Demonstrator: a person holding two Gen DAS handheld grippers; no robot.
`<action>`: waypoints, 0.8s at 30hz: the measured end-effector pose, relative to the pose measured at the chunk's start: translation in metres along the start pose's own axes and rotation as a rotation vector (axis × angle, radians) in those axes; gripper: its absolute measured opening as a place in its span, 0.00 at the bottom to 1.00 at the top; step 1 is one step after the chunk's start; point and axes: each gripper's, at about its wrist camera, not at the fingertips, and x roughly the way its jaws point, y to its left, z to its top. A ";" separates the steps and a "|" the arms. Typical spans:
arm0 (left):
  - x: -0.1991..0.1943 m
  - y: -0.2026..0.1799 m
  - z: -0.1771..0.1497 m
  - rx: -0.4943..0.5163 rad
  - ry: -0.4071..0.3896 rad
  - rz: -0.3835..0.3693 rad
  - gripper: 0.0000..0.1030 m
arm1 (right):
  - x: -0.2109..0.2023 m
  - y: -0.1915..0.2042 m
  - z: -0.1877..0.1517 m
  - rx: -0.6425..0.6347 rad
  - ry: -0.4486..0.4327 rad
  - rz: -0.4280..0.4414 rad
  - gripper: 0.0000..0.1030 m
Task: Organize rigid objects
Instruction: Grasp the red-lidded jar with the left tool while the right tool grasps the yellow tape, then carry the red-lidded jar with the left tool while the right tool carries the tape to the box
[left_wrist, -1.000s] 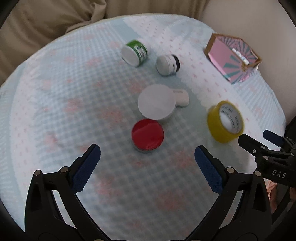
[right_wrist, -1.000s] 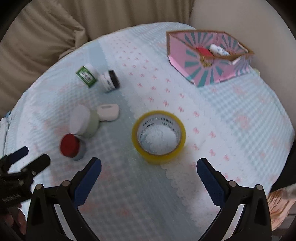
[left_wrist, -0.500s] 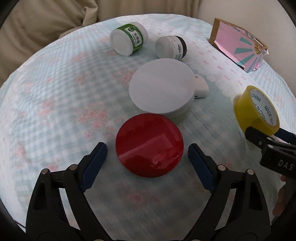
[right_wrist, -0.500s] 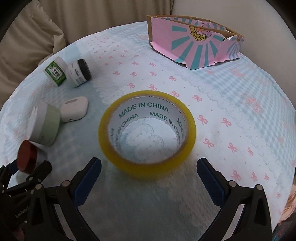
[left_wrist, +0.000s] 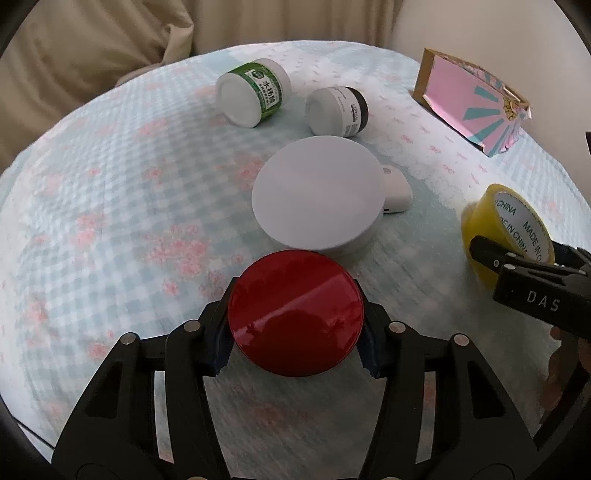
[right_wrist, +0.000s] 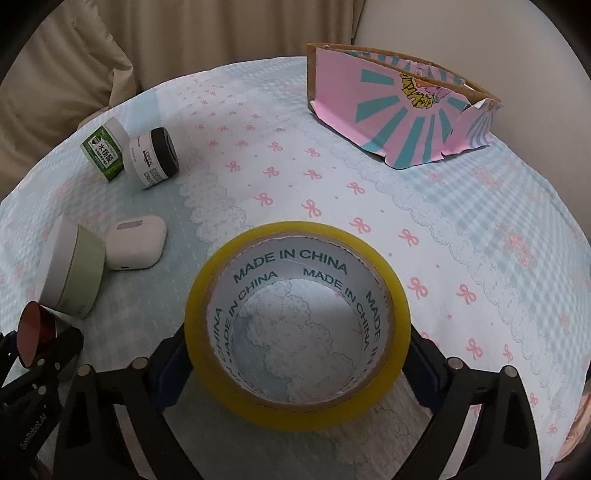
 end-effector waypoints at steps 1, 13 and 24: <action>0.000 0.000 0.001 0.003 0.001 0.003 0.49 | 0.000 -0.001 0.000 0.001 0.001 0.003 0.93; -0.021 0.005 0.002 -0.042 0.022 0.018 0.49 | -0.012 0.002 0.005 -0.013 0.003 0.020 0.92; -0.111 0.017 0.043 -0.126 -0.015 0.084 0.49 | -0.097 0.012 0.048 -0.080 -0.052 0.098 0.92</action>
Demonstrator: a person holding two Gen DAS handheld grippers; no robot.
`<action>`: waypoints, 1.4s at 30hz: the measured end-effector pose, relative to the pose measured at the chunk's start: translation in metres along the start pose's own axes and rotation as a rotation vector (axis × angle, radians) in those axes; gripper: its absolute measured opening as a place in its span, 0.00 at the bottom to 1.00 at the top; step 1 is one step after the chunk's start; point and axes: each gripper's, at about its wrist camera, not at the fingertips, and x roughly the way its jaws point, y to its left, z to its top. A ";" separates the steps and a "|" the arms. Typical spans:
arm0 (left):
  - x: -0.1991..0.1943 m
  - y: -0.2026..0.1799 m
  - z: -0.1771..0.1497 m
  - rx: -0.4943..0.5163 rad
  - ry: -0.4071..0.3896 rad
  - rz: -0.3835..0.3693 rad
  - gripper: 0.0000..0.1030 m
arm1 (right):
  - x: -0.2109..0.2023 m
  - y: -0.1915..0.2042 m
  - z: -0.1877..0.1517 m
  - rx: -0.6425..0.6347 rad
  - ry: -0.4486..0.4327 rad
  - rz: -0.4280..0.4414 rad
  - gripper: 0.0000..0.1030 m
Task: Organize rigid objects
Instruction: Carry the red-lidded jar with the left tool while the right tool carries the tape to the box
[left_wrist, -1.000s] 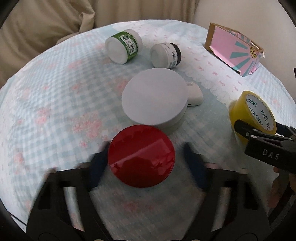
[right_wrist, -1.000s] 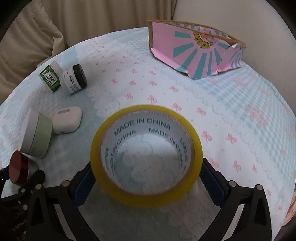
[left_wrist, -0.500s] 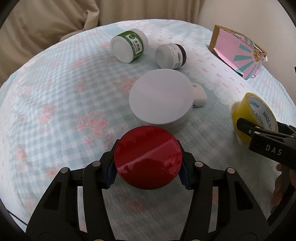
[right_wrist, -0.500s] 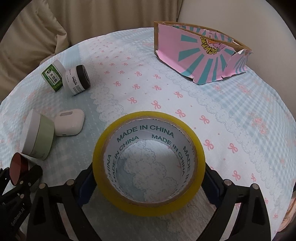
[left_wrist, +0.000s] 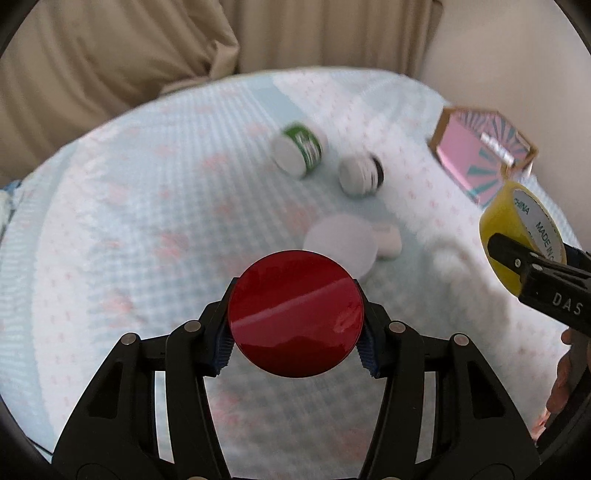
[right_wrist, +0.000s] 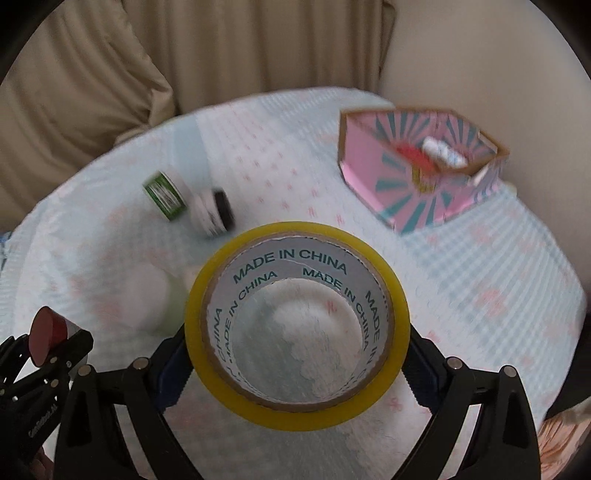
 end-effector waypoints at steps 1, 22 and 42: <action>-0.013 0.001 0.007 -0.007 -0.009 0.006 0.49 | -0.009 0.001 0.006 -0.008 -0.006 0.008 0.92; -0.179 -0.100 0.138 -0.031 -0.084 0.003 0.49 | -0.166 -0.057 0.145 -0.102 -0.022 0.210 0.92; -0.053 -0.332 0.251 -0.158 0.001 -0.023 0.49 | -0.034 -0.294 0.268 -0.164 0.153 0.219 0.93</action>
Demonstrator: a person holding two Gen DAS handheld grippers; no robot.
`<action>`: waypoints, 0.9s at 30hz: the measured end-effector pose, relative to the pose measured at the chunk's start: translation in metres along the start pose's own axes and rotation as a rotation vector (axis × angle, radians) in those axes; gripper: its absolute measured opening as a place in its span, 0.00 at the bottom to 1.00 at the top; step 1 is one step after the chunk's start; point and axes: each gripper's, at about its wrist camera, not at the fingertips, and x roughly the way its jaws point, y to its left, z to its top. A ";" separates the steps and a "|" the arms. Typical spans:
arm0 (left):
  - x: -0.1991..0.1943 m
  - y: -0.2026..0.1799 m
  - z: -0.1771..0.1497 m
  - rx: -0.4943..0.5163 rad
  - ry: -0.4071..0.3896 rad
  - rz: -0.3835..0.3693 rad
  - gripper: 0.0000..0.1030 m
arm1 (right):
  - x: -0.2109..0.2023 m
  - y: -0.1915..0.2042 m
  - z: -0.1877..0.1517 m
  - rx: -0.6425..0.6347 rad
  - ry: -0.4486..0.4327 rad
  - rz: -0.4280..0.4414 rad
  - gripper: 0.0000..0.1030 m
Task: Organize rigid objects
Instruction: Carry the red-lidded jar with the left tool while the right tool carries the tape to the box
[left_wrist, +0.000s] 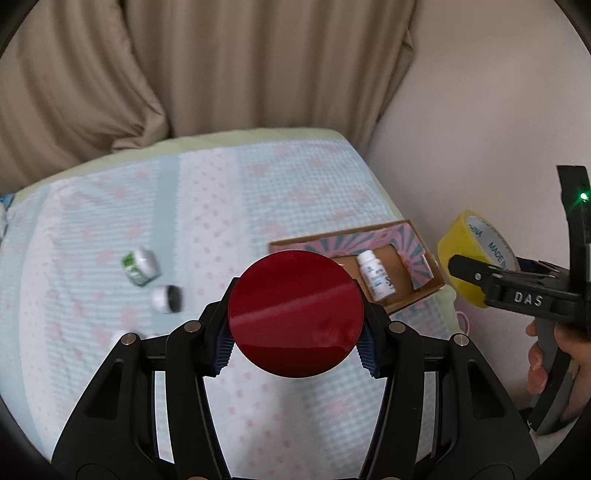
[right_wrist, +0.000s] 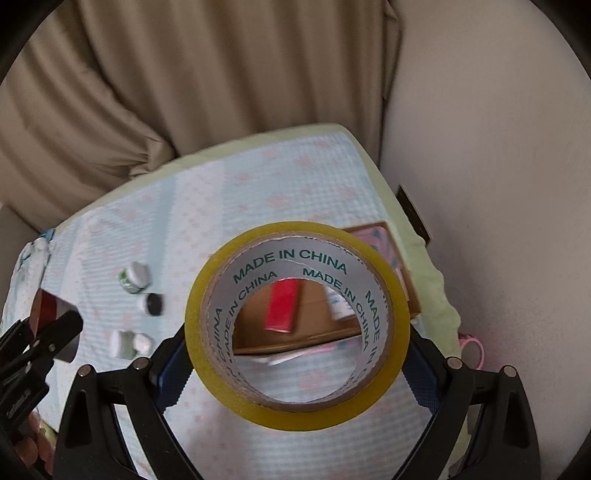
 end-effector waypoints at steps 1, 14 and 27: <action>0.014 -0.009 0.004 0.004 0.018 -0.004 0.49 | 0.014 -0.013 0.006 0.014 0.023 0.004 0.92; 0.190 -0.064 0.015 0.009 0.267 0.009 0.49 | 0.160 -0.087 0.036 0.166 0.273 0.068 0.92; 0.283 -0.050 0.010 -0.018 0.424 0.079 0.49 | 0.230 -0.115 0.037 0.434 0.350 0.091 0.92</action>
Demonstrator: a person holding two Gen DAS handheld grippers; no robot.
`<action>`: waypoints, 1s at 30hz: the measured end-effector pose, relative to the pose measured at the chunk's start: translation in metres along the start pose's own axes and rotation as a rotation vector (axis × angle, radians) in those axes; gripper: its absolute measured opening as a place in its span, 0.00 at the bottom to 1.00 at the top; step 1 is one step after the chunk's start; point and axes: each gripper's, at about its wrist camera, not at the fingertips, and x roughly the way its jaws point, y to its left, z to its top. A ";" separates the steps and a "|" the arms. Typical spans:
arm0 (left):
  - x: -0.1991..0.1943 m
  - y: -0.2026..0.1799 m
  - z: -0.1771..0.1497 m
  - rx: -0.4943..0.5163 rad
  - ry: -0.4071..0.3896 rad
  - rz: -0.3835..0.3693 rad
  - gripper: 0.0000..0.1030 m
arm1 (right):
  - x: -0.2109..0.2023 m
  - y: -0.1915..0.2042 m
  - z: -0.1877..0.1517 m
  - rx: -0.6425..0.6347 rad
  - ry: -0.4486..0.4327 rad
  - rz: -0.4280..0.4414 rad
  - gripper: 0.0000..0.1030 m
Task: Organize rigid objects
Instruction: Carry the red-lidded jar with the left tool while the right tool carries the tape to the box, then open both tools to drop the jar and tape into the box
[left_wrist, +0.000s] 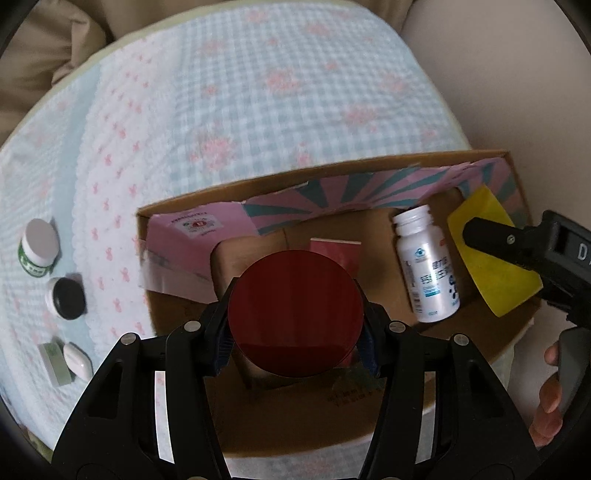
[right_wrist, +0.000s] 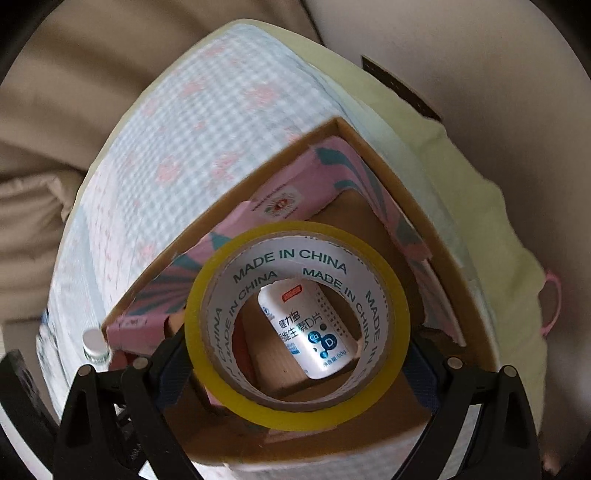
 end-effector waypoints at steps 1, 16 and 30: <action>0.003 -0.001 0.000 0.004 0.005 0.002 0.49 | 0.002 -0.002 0.000 0.014 0.003 0.002 0.92; 0.006 -0.023 0.007 0.127 0.024 0.075 0.97 | 0.007 -0.017 0.008 0.156 0.025 0.017 0.93; -0.015 -0.028 0.002 0.152 -0.012 0.055 1.00 | -0.013 -0.035 -0.004 0.145 0.027 0.014 1.00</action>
